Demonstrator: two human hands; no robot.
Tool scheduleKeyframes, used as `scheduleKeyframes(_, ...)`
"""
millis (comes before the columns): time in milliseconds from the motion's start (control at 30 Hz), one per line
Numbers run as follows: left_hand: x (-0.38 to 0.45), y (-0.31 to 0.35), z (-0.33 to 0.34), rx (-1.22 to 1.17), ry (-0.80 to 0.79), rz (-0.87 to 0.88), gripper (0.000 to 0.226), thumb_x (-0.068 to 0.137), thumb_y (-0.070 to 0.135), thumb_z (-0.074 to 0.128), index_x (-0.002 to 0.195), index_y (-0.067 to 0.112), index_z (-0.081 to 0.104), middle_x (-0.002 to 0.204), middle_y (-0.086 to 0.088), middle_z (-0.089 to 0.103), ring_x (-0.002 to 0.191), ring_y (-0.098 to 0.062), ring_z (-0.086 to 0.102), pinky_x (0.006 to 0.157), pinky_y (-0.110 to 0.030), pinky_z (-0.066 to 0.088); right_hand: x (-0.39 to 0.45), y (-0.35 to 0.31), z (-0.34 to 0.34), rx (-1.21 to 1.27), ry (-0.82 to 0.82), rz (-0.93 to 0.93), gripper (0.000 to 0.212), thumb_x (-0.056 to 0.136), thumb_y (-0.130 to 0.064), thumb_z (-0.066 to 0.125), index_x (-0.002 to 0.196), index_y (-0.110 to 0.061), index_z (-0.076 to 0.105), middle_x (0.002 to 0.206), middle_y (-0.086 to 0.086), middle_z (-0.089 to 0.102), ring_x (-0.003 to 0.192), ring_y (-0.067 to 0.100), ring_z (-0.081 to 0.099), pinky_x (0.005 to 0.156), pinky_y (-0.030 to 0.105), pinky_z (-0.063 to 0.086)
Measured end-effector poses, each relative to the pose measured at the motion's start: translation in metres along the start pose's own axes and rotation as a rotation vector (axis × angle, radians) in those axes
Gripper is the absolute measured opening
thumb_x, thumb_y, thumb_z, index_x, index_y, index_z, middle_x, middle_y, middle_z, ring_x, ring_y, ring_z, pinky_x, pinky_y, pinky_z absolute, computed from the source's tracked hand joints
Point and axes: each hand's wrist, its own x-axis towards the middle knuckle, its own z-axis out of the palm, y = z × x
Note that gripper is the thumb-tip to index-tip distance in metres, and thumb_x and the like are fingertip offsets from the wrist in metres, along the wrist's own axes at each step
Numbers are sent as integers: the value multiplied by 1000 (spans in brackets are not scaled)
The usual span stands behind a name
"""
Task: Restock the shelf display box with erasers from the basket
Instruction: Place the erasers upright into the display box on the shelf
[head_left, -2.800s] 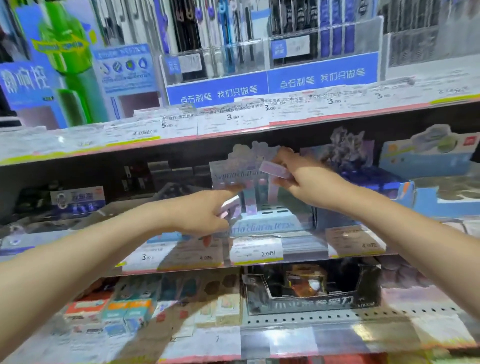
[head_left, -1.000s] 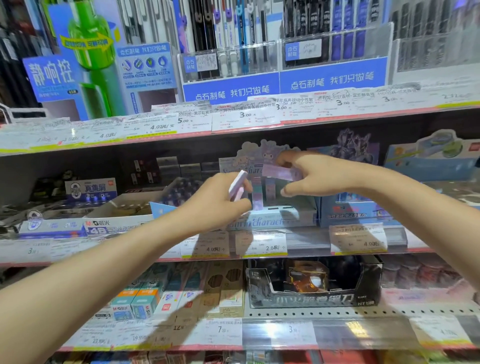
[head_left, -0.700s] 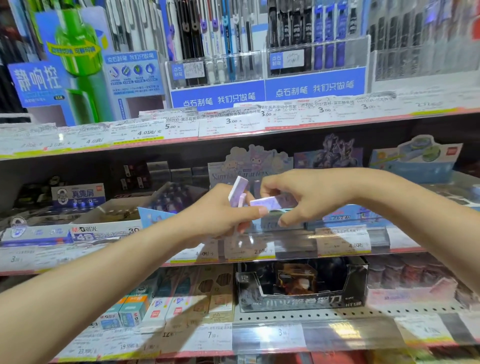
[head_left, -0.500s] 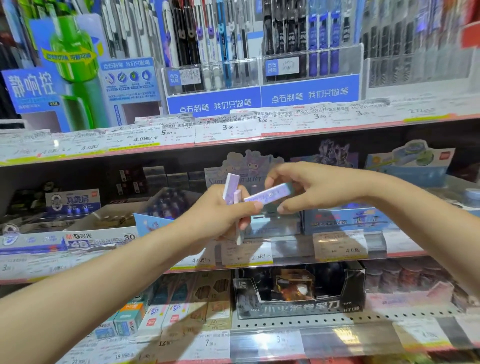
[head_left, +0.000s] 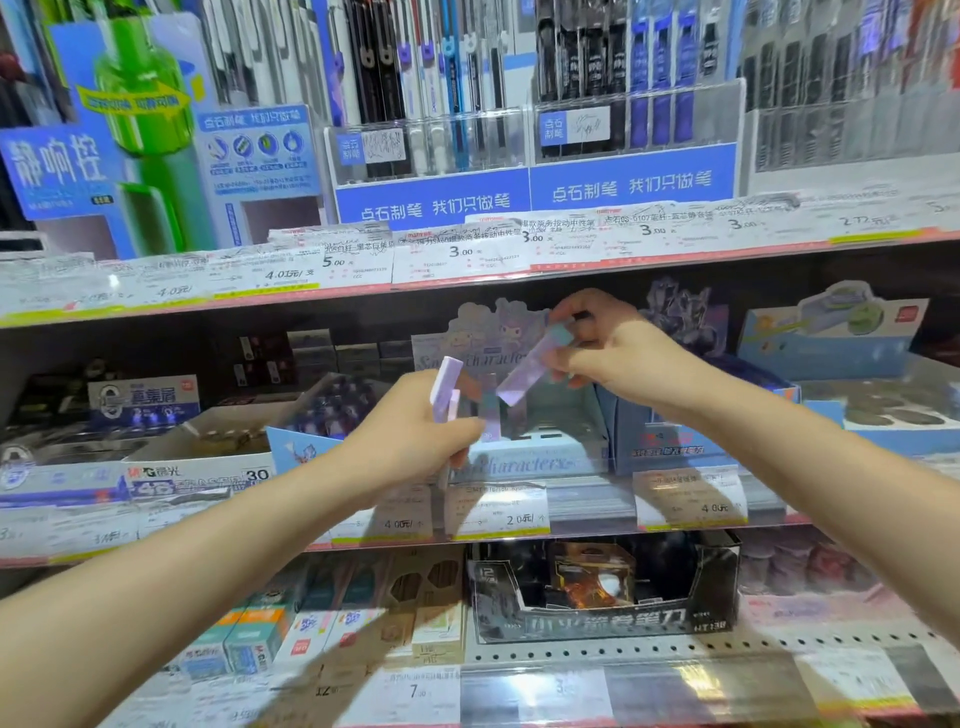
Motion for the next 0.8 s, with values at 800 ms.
scheduleKeyframes(800,5,-16,-15,323,-224,-3,61,82,6,53,134,35,36,92,-12,66,45,-5,56,52,-24,51,27,13,20,-696,-84,-190,31,79,-4,54,102,-16,70,118,10,58,112,30,52,95,38,43)
